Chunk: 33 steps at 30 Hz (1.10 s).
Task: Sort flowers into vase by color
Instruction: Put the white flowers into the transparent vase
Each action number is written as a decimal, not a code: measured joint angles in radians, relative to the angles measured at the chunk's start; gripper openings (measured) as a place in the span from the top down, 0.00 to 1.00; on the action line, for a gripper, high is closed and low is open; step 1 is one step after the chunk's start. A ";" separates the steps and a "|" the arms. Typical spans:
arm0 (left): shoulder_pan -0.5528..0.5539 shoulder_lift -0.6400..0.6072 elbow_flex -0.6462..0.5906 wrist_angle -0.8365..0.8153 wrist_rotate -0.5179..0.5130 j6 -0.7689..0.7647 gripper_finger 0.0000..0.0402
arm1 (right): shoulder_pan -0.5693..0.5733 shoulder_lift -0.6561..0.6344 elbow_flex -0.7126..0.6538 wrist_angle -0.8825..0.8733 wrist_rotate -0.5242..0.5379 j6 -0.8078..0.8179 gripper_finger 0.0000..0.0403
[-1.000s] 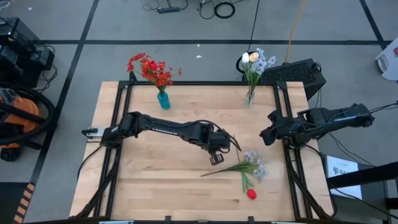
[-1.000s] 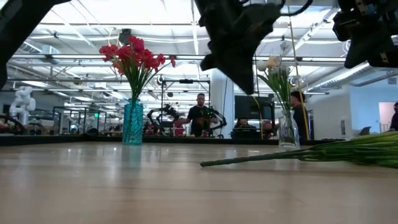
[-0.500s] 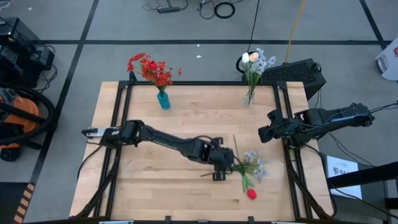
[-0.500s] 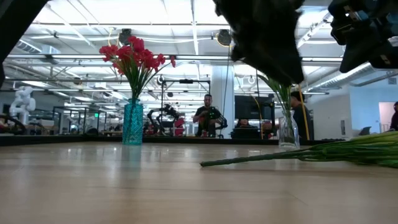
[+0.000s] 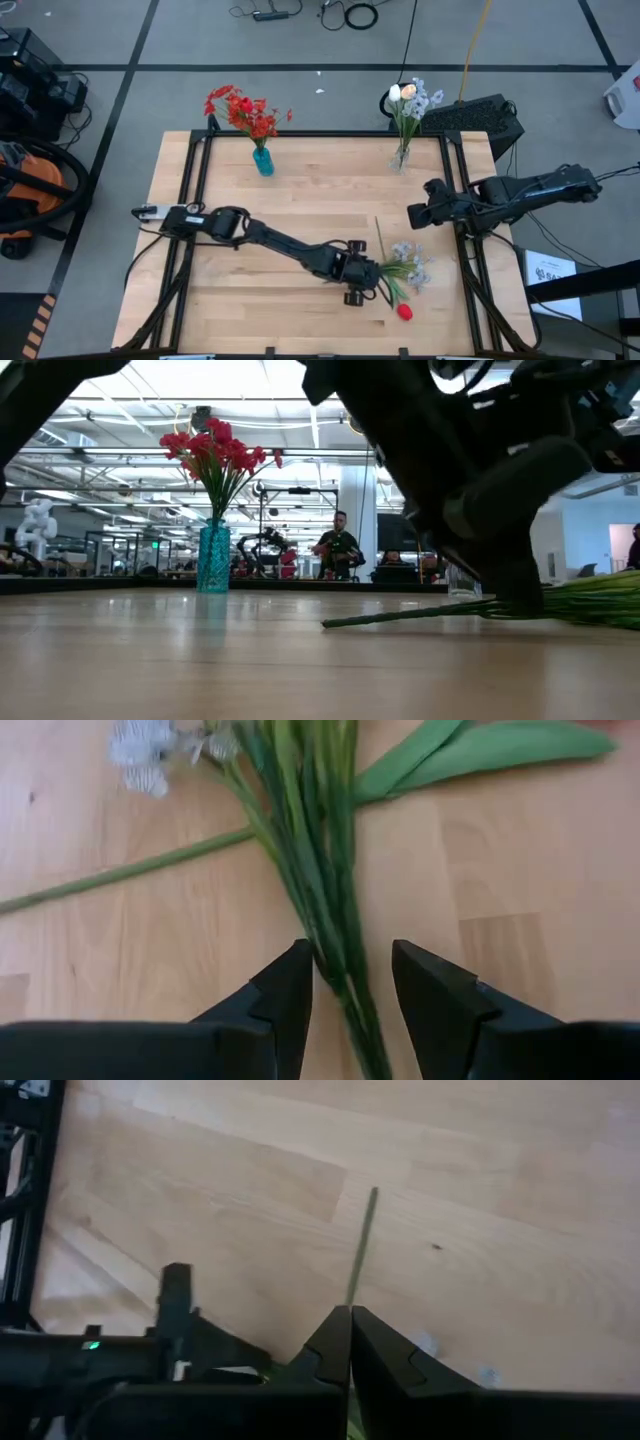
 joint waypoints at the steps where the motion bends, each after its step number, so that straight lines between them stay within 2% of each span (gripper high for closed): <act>1: 0.004 0.005 0.000 0.001 0.005 -0.002 0.63 | 0.000 0.005 0.000 0.010 0.000 -0.005 0.99; 6: 0.021 0.022 0.003 -0.030 0.092 -0.025 0.67 | 0.000 0.028 0.000 0.032 0.000 -0.031 0.99; 8: 0.026 0.022 0.004 -0.043 0.120 -0.073 0.75 | 0.000 0.035 0.000 0.032 -0.001 -0.040 0.99; 11: 0.037 0.014 0.014 -0.080 0.165 -0.120 0.92 | 0.000 0.042 0.000 0.032 -0.003 -0.062 0.99; 13: 0.046 -0.008 0.019 -0.129 0.178 -0.132 0.96 | 0.000 0.041 0.000 0.029 -0.012 -0.087 0.99; 20: 0.122 -0.211 0.002 -0.182 0.039 -0.031 0.97 | 0.000 -0.026 0.000 -0.088 -0.028 -0.140 0.99; 23: 0.193 -0.288 -0.061 -0.168 0.032 -0.027 0.97 | 0.000 -0.071 0.000 -0.131 -0.026 -0.144 0.99; 26: 0.266 -0.387 -0.177 -0.093 0.018 -0.088 0.98 | 0.000 -0.113 0.000 -0.133 -0.013 -0.181 0.99; 30: 0.324 -0.521 -0.388 0.121 0.023 -0.180 0.98 | 0.000 -0.177 0.000 -0.133 0.069 -0.218 0.99; 33: 0.334 -0.583 -0.541 0.361 0.038 -0.239 0.98 | 0.000 -0.214 0.000 -0.092 0.140 -0.229 0.99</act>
